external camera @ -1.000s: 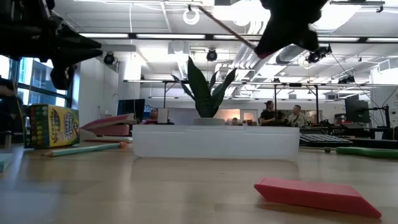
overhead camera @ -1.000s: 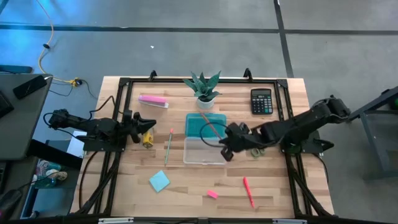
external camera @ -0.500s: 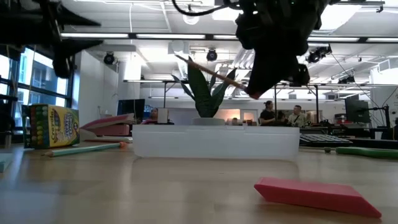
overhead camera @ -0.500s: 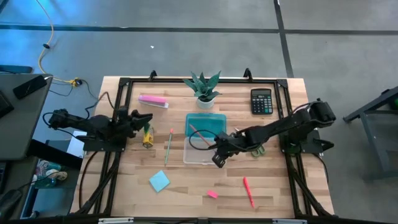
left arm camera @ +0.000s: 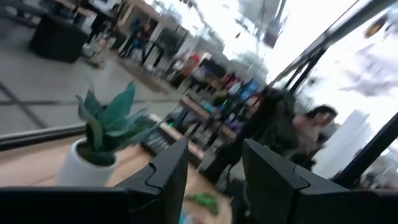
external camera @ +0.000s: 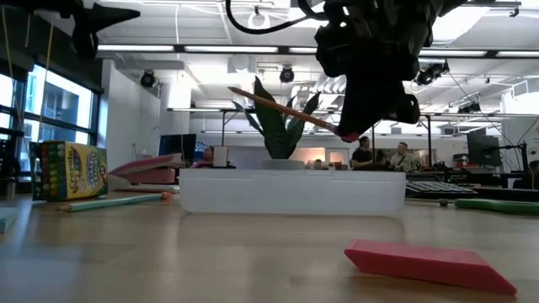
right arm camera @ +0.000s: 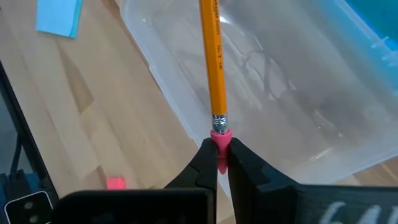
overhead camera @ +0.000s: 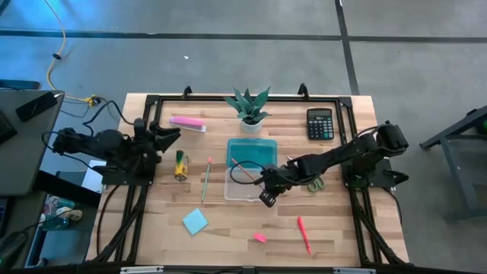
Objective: Pack school essentials
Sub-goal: Put the yellow pencil into the supply box
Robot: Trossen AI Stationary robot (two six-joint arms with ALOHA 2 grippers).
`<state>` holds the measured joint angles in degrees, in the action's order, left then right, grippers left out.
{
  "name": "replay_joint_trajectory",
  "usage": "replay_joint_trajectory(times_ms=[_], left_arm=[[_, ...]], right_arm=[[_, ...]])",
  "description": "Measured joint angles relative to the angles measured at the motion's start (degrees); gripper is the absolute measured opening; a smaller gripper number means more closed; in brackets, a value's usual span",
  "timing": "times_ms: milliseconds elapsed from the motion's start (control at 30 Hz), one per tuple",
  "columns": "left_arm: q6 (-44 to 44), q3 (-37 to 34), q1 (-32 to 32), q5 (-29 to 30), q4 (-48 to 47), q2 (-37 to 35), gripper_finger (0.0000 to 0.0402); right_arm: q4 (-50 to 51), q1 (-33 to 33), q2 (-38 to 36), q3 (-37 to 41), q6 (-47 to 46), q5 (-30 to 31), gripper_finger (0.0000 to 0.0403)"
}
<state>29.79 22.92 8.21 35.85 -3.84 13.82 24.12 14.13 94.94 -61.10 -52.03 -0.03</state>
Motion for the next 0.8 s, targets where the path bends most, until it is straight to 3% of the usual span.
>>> replay_joint_trajectory(times_ms=[200,533,800], left_arm=[[5.7,6.0,0.0,0.4,-11.7,6.4,0.0141],[12.1,6.8,0.0,-7.6,-12.7,17.6,0.0141],[9.1,17.3,-1.7,-8.8,-24.7,24.3,0.0141]], right_arm=[[3.5,-0.1,0.4,-0.1,2.6,0.7,0.0004],[4.6,-0.3,0.8,-0.1,7.1,4.9,0.0004],[12.7,-0.5,1.3,-9.8,11.4,7.5,0.0004]])
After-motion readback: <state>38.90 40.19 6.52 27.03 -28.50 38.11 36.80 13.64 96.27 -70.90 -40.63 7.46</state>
